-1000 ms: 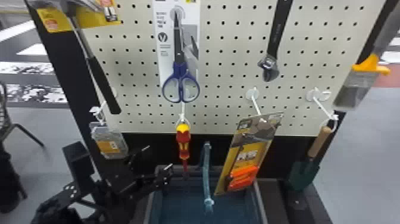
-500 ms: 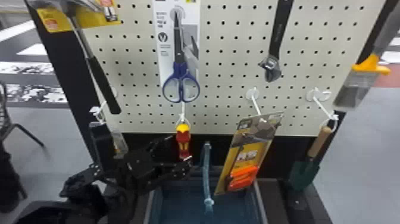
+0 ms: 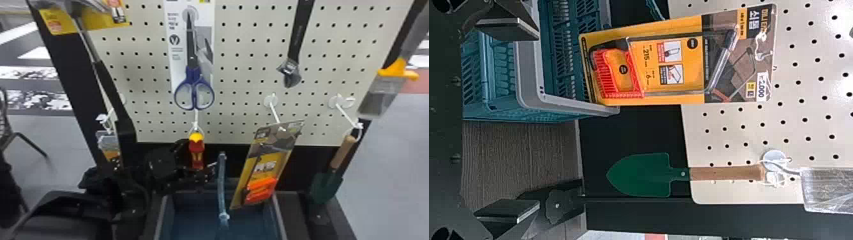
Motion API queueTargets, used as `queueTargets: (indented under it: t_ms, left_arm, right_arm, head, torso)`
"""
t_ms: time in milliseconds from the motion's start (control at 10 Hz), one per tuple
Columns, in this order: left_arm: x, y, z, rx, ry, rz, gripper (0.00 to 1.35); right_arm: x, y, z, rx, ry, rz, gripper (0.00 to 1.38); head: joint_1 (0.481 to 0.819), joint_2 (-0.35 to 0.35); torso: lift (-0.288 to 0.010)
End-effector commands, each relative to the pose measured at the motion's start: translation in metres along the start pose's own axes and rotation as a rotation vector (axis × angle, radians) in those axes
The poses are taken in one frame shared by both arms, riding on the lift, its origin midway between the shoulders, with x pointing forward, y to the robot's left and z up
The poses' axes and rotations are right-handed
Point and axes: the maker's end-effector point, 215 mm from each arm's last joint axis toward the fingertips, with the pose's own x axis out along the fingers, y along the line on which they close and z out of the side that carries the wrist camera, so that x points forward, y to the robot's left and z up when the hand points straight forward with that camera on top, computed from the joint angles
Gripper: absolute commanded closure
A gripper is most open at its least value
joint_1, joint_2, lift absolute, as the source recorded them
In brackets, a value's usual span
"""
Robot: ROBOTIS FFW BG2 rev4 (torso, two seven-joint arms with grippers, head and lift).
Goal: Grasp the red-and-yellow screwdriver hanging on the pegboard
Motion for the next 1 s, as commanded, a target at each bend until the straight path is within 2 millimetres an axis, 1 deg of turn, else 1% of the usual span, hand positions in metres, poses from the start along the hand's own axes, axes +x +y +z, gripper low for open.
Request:
queueTargets:
  t_ms: [0, 100, 200, 300, 400, 500, 600, 900]
  left_arm:
    - [-0.003, 0.0042, 0.0002, 0.01, 0.004, 0.009, 0.39]
    - [-0.0026, 0.0036, 0.0007, 0.013, 0.006, 0.008, 0.39]
    - [-0.0028, 0.0049, 0.0007, 0.016, 0.009, 0.011, 0.47]
    - [-0.0034, 0.0053, 0.0005, 0.012, 0.006, 0.014, 0.75]
    - [-0.0034, 0.0056, 0.0002, 0.011, 0.007, 0.016, 0.82]
    - [-0.0024, 0.0049, 0.0004, 0.012, 0.009, 0.016, 0.85]
    - [-0.0017, 0.0048, 0.0, 0.013, 0.01, 0.021, 1.06]
    - [-0.0022, 0.0054, 0.0004, 0.015, 0.008, 0.029, 1.08]
  right_arm:
    - [0.0002, 0.0001, 0.0, -0.001, 0.0, 0.0, 0.11]
    - [0.0003, -0.0003, 0.0002, -0.002, -0.001, 0.001, 0.11]
    - [0.0009, 0.0005, 0.0009, 0.0, -0.003, 0.001, 0.11]
    - [0.0009, 0.0008, 0.0009, 0.0, -0.003, 0.002, 0.11]
    - [0.0015, 0.001, 0.0004, 0.0, -0.002, 0.004, 0.11]
    - [0.0021, 0.001, 0.0013, -0.001, -0.004, 0.004, 0.11]
    - [0.0021, 0.001, 0.0013, -0.001, -0.004, 0.004, 0.11]
    - [0.0026, 0.0012, 0.0008, -0.003, -0.004, 0.006, 0.11]
  head:
    - [0.549, 0.0]
    - [0.549, 0.0]
    - [0.549, 0.0]
    - [0.549, 0.0]
    - [0.549, 0.0]
    - [0.549, 0.0]
    - [0.549, 0.0]
    - [0.549, 0.0]
  torso:
    - [-0.1]
    - [-0.1]
    - [-0.1]
    - [-0.1]
    - [-0.1]
    - [-0.1]
    - [-0.1]
    - [-0.1]
